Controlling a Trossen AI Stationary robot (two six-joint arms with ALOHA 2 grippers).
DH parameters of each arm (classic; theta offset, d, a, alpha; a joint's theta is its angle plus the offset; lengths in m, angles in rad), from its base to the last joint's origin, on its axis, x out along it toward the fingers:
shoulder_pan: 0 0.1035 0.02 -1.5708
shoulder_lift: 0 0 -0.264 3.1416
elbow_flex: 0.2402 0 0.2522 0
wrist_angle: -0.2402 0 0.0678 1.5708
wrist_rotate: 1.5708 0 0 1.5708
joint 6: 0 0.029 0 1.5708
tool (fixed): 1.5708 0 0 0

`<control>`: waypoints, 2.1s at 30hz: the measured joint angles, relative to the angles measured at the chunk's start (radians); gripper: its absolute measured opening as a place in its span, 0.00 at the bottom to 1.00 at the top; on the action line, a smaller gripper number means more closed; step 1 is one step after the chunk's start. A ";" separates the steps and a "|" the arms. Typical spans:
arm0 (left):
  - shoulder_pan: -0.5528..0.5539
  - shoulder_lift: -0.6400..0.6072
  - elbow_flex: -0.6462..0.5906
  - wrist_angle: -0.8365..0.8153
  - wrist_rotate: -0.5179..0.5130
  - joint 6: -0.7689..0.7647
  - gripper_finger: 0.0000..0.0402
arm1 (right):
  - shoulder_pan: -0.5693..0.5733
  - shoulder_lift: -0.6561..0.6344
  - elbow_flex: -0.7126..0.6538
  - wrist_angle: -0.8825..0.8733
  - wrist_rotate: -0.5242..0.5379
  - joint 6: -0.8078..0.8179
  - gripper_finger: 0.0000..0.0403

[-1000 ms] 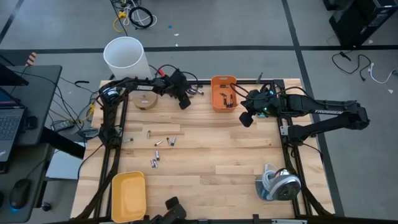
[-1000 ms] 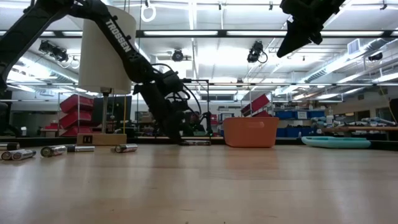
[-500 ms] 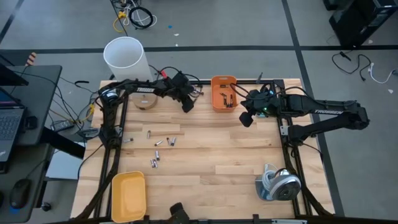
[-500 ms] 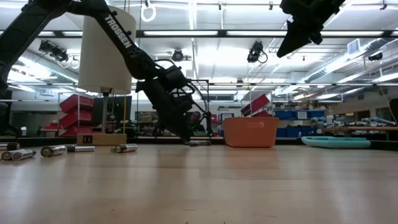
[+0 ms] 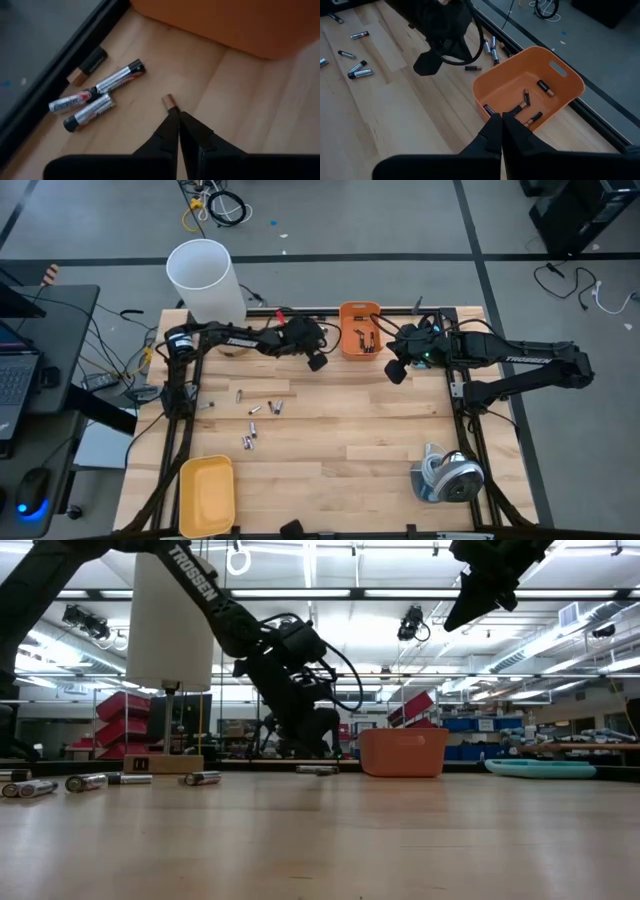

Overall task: Sort batteries
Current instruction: Put the black battery into the orange bin

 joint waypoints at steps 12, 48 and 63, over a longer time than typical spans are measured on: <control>0.016 0.006 0.002 -0.004 0.150 -0.027 0.37 | 0.000 0.000 0.000 0.000 0.000 0.000 0.00; 0.047 0.077 0.002 0.058 0.032 0.029 0.51 | 0.000 0.000 0.000 0.001 0.000 0.000 0.00; 0.044 0.079 0.004 0.038 0.040 0.111 0.35 | 0.001 0.000 0.000 0.000 0.000 -0.001 0.00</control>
